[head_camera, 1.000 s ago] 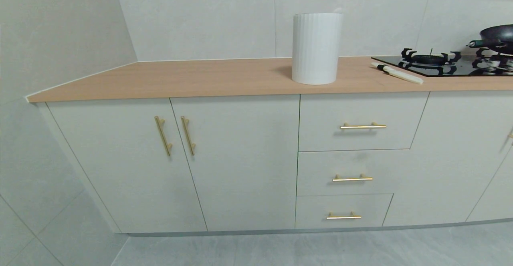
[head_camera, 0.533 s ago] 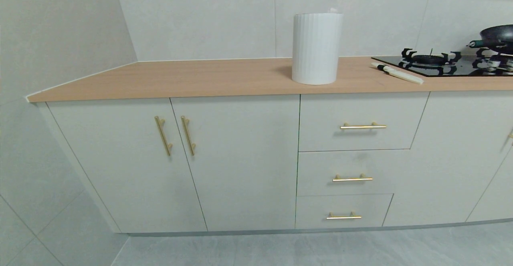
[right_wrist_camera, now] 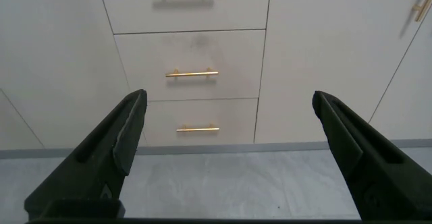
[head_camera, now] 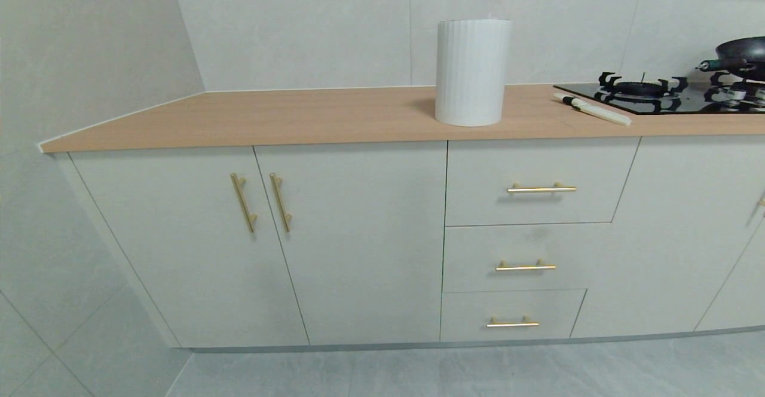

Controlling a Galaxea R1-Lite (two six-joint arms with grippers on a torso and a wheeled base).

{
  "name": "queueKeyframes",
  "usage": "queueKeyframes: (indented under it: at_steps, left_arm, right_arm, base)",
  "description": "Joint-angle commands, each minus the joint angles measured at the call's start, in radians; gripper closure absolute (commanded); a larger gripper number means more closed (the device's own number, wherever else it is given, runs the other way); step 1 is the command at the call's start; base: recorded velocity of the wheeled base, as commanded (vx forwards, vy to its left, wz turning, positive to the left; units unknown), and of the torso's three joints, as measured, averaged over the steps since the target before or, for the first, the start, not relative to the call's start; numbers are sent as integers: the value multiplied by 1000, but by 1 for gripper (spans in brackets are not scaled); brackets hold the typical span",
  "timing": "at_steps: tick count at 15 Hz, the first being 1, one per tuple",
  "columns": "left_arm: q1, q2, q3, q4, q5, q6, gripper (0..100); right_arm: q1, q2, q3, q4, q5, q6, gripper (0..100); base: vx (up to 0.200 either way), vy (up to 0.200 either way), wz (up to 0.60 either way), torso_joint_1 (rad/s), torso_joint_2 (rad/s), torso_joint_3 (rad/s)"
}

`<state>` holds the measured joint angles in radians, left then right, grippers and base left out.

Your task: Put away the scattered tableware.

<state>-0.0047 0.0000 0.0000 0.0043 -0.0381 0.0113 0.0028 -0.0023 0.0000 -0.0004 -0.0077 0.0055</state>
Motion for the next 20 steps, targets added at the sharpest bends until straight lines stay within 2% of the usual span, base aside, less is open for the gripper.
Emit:
queueKeyframes:
  at_steps: [1,3,17,20]
  left_arm:
    - [0,0,0,0,0,-1,0]
    - [0,0,0,0,0,-1,0]
    - [0,0,0,0,0,-1,0]
    - [0,0,0,0,0,-2,0]
  right_arm:
    - [0,2,0,2,9,-2,0]
    - [0,2,0,0,51,-21,0]
    - [0,2,0,0,49,-9,0]
    - [0,2,0,0,49,-9,0]
  base:
    - [200,0,0,2,2,7]
    - [200,0,0,5,0,2]
    - [200,0,0,2,2,2]
    - [0,0,0,0,0,0]
